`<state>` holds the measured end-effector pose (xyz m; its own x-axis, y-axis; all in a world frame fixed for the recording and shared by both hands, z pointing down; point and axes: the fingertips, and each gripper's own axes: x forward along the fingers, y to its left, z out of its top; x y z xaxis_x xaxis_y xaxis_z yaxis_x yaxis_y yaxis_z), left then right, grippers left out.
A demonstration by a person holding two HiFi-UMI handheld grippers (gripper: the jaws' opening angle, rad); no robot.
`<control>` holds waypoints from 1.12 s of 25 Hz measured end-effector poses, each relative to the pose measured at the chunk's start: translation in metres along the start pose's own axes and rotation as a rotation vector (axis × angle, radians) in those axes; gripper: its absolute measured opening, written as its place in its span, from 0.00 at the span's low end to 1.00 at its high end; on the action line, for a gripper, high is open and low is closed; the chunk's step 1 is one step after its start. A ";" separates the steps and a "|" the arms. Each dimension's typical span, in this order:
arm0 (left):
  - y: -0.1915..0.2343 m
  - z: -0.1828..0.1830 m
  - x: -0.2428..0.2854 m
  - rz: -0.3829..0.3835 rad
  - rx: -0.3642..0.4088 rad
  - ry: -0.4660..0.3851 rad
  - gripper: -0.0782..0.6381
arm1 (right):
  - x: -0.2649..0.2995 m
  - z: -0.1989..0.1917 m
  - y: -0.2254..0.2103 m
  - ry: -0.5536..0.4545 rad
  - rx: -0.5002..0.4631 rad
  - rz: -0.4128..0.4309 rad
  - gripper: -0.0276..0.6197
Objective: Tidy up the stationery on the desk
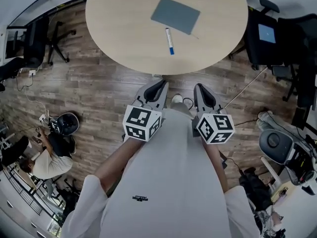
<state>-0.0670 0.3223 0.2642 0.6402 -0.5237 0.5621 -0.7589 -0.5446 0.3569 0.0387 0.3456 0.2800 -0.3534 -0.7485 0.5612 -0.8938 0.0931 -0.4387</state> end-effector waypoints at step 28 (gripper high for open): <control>0.076 0.102 0.119 -0.156 -0.143 0.114 0.16 | 0.141 0.133 -0.013 0.048 -0.102 -0.012 0.10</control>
<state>-0.0368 0.1516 0.2816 0.7399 -0.3588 0.5691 -0.6659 -0.5109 0.5437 0.0374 0.1510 0.2717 -0.3533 -0.7176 0.6002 -0.9207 0.1529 -0.3592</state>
